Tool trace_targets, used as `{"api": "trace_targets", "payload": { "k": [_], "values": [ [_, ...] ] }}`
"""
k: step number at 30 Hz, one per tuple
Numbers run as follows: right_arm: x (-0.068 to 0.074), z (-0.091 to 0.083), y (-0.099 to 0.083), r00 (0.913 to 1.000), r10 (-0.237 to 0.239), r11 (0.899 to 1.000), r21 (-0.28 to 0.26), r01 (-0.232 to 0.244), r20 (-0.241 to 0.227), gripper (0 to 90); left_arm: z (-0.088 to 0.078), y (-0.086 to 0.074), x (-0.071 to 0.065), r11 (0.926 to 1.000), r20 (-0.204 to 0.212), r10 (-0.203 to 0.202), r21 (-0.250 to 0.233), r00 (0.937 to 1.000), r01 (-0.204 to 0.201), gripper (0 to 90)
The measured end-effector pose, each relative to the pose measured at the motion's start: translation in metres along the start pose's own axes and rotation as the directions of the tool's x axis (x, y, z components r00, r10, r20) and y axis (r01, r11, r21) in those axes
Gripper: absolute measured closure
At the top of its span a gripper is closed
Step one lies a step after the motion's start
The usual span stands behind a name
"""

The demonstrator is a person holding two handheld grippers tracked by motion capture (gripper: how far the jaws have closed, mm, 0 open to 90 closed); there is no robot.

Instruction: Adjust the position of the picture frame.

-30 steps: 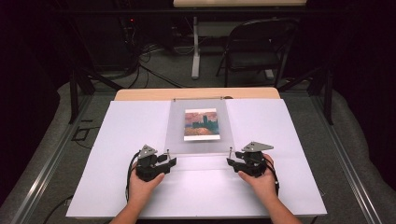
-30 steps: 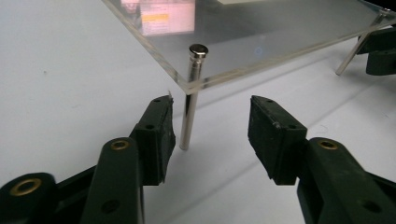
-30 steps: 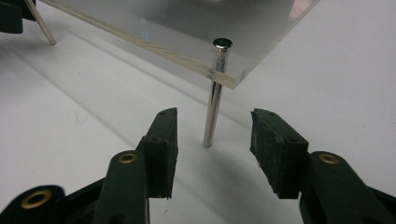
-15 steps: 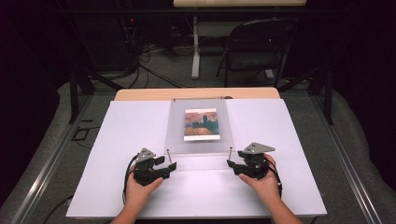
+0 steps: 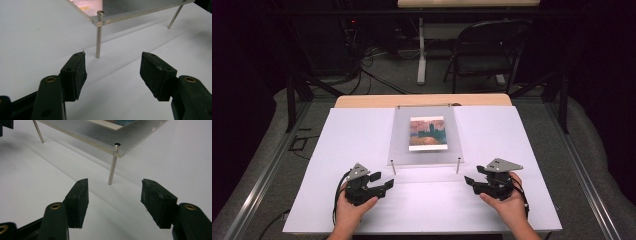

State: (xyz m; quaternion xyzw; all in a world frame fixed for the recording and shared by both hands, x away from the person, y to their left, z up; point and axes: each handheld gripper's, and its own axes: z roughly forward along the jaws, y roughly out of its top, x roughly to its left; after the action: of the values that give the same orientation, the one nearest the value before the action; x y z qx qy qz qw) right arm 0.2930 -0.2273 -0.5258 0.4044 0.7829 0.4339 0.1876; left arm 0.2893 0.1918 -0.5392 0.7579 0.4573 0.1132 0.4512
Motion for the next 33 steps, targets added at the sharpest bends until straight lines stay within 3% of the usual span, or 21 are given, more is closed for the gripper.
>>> {"api": "trace_targets", "payload": {
  "k": [2, 8, 14, 33],
  "values": [
    [-0.004, -0.009, -0.002, 0.9999, 0.015, 1.0, -0.02, -0.015, 0.004, 38.5, -0.008, -0.002, 0.004, 0.9999, -0.023, -0.006, -0.012, 0.9997, 0.006, 37.8],
    [-0.015, -0.013, -0.004, 0.9979, 0.06, 0.997, -0.048, -0.058, 0.026, 38.4, -0.015, -0.002, 0.017, 0.998, -0.055, -0.046, -0.046, 0.9974, 0.043, 38.0],
    [-0.024, -0.012, -0.009, 0.9942, 0.105, 0.993, -0.047, -0.104, 0.02, 38.9, -0.016, -0.004, 0.031, 0.9908, -0.031, -0.123, -0.06, 0.9919, 0.121, 38.0],
    [-0.032, -0.004, -0.011, 0.99, 0.14, 0.99, -0.019, -0.14, -0.019, 40.9, -0.015, -0.003, 0.037, 0.9876, -0.019, -0.147, -0.058, 0.9889, 0.146, 38.5]
  ]
}}
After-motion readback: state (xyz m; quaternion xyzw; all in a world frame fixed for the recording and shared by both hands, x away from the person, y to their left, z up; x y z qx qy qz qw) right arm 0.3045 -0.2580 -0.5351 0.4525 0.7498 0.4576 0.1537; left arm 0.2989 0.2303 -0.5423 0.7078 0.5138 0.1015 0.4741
